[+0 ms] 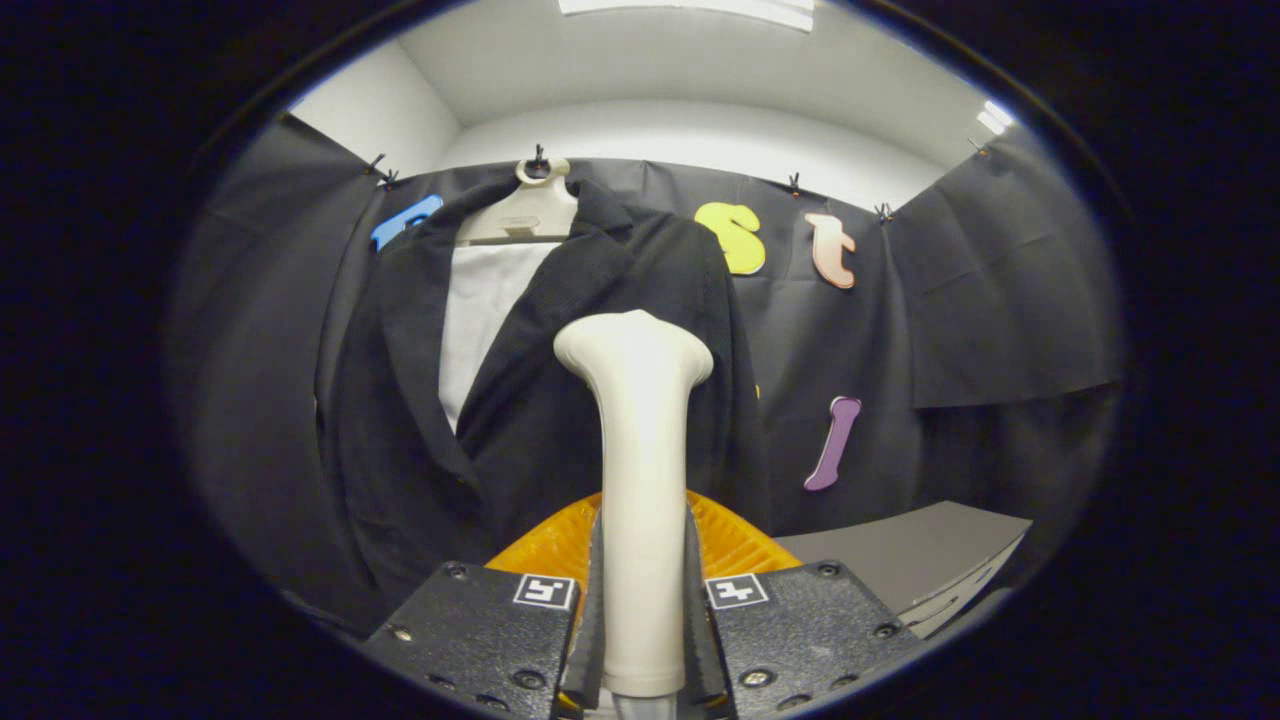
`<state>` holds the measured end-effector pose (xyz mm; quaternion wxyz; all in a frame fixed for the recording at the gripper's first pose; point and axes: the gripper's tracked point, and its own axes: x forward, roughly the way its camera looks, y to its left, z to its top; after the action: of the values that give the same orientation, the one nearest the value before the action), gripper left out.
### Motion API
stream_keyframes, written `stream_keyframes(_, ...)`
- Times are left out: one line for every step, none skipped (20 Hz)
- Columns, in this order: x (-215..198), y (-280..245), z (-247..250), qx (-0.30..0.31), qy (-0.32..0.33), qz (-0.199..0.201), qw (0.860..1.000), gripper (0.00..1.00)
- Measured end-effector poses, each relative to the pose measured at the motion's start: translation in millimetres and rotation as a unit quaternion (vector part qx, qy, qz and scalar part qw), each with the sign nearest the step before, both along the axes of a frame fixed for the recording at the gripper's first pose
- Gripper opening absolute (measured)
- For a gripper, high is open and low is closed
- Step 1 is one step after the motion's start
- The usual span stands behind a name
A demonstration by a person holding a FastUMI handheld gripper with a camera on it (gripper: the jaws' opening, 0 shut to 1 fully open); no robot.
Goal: Iron the clothes twice with a garment steamer, once on the left side and once on the right side.
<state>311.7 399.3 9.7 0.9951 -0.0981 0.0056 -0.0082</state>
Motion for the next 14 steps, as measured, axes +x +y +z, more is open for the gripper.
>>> stream_keyframes(-2,-1,-6,0.0,0.006,-0.001,1.0,0.34)
stream_keyframes(-5,-3,-11,0.0,0.012,-0.003,1.0,0.34)
stream_keyframes(-7,-5,-17,-0.001,0.017,-0.007,1.0,0.34)
stream_keyframes(-10,-6,-21,-0.002,0.022,-0.01,1.0,0.34)
stream_keyframes(-14,-8,-26,-0.001,0.027,-0.013,1.0,0.34)
stream_keyframes(-17,-8,-30,-0.001,0.032,-0.015,0.999,0.34)
stream_keyframes(-20,-10,-34,-0.002,0.035,-0.017,0.999,0.34)
stream_keyframes(-23,-10,-37,-0.004,0.037,-0.019,0.999,0.34)
stream_keyframes(-25,-11,-42,-0.006,0.04,-0.02,0.999,0.34)
stream_keyframes(-29,-11,-45,-0.007,0.043,-0.021,0.999,0.34)
stream_keyframes(-32,-10,-49,-0.008,0.045,-0.022,0.999,0.34)
stream_keyframes(-36,-10,-53,-0.01,0.047,-0.023,0.999,0.34)
stream_keyframes(-39,-11,-58,-0.013,0.05,-0.024,0.998,0.34)
stream_keyframes(-42,-11,-62,-0.015,0.054,-0.025,0.998,0.34)
